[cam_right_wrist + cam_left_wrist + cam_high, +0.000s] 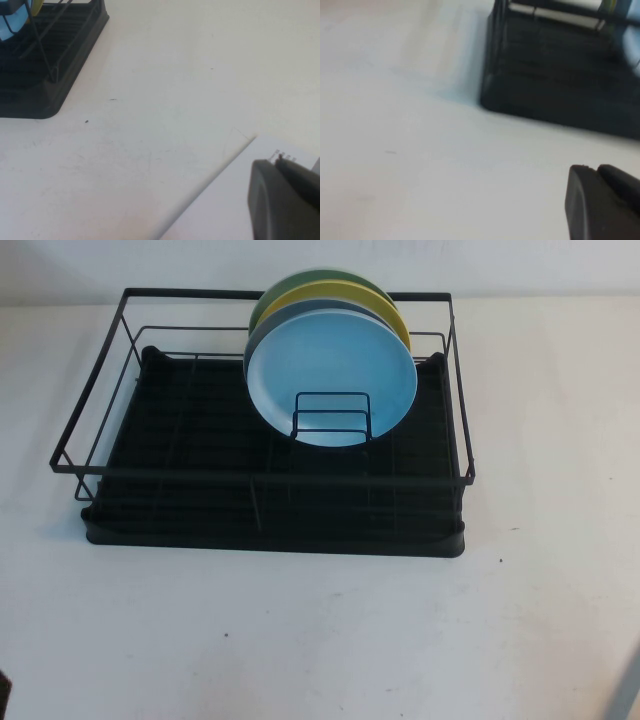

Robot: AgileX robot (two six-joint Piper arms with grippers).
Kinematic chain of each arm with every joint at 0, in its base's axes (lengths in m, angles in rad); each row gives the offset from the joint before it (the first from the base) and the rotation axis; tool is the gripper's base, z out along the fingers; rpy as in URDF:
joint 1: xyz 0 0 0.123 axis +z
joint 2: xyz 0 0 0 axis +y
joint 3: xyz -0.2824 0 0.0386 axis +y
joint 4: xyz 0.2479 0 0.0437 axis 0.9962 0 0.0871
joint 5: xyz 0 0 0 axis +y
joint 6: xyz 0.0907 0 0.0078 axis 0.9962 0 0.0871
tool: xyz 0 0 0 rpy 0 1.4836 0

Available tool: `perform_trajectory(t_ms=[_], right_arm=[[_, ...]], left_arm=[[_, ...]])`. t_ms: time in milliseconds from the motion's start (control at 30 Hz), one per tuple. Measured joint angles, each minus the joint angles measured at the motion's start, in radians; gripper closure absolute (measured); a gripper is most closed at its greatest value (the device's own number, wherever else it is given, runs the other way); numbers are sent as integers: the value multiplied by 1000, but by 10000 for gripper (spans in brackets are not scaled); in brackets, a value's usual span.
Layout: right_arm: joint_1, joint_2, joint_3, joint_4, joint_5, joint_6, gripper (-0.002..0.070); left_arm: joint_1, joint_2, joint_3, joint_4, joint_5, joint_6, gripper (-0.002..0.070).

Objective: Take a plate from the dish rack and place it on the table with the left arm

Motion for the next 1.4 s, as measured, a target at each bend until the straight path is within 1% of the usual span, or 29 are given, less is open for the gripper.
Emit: perform_trajectory(t_ms=[133,167,200,233,333,500,567,633,733,833,900,1000,1067,1133,1200,1267,1400], right_arm=[[0,0,0,0,0,0,696],[0,0,0,0,0,0,696],[0,0,0,0,0,0,696],[0,0,0,0,0,0,696],[0,0,0,0,0,0,696],[0,0,0,0,0,0,696],[0,0,0,0,0,0,696],[0,0,0,0,0,0,696],[0,0,0,0,0,0,696],[0,0,0,0,0,0,696],[0,0,0,0,0,0,696],[0,0,0,0,0,0,696],[0,0,0,0,0,0,696],[0,0,0,0,0,0,696],[0,0,0,0,0,0,696],[0,0,0,0,0,0,696],[0,0,0,0,0,0,696]], left_arm=[[0,0,2,-362,-161,-251,678],[0,0,2,-435,-198,-290,678],[0,0,2,-477,-222,-306,678],[0,0,2,-493,-248,-309,678],[0,0,2,-479,-281,-243,678],[0,0,2,-454,-282,-195,678],[0,0,2,-439,-229,-174,678],[0,0,-16,-434,-122,-152,678],[0,62,-136,-419,75,-37,678],[0,182,-361,-374,292,110,678],[0,290,-530,-314,444,192,678],[0,449,-736,-226,623,306,678],[0,546,-842,-211,694,414,678],[0,644,-933,-232,725,529,678],[0,730,-1000,-293,724,657,678],[0,802,-1043,-366,705,752,678],[0,955,-1100,-482,632,872,678]])
